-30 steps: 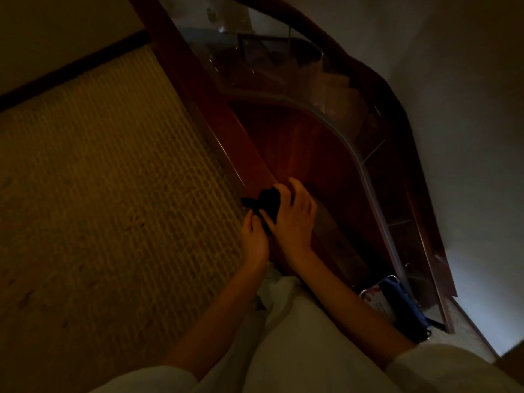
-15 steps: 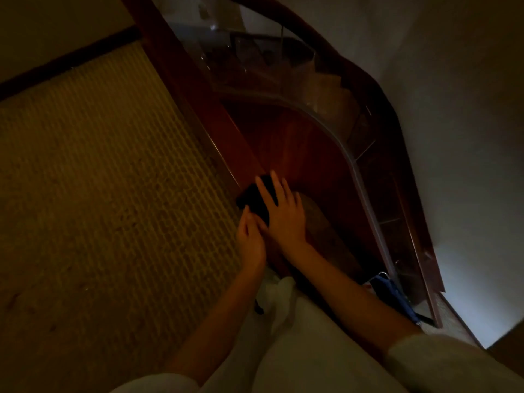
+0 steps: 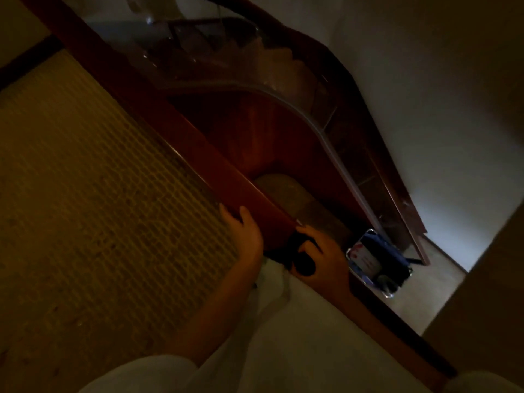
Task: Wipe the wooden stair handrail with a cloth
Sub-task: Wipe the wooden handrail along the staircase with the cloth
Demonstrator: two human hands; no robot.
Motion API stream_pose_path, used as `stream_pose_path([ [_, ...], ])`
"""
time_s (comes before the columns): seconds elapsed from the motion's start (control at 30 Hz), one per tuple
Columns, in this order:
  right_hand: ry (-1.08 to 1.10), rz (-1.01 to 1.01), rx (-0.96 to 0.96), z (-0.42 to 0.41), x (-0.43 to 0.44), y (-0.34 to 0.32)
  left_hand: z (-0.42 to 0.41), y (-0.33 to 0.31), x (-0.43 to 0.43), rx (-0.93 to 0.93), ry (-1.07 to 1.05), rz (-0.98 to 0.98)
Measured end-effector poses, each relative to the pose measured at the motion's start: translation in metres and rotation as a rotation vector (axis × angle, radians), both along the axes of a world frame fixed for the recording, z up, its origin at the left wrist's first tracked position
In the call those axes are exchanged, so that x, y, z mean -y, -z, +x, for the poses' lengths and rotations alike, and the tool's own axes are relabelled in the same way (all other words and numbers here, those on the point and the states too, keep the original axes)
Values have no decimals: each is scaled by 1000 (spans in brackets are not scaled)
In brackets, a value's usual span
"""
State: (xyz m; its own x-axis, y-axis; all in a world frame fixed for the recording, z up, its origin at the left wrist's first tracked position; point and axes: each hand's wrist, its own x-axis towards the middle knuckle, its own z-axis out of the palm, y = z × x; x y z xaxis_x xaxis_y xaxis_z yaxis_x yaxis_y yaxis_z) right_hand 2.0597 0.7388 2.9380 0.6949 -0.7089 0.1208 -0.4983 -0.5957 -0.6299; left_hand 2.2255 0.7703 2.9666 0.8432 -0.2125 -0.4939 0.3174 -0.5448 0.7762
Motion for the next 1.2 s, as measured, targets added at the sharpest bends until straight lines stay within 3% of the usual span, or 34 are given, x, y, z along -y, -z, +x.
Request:
stream_pose_path([
  [0.07,133,57,-43,-41,-8,-2,-13,5,0,78,88,170],
  [0.2,370,305,-94,-72,-9,-10,-16,10,-3,59,129,139],
  [0.3,267,400,-75,-40,12,-9,-12,7,-7,89,138,116],
  [0.4,140,555,-93,11,42,-6,-4,1,-12,-48,37,-132],
  [0.5,51,644,-102,76,64,-4,25,-4,-13,-129,-49,-180],
  [0.67,39,651,-66,180,76,-5,93,-11,-1,-112,-72,-236],
  [0.77,83,558,-54,229,75,-7,123,-12,2,-108,-103,-247],
  [0.93,107,438,-82,285,82,-2,166,-5,10,-125,-190,-238],
  [1.2,80,431,-142,370,103,2,263,2,33,-186,-214,-274],
])
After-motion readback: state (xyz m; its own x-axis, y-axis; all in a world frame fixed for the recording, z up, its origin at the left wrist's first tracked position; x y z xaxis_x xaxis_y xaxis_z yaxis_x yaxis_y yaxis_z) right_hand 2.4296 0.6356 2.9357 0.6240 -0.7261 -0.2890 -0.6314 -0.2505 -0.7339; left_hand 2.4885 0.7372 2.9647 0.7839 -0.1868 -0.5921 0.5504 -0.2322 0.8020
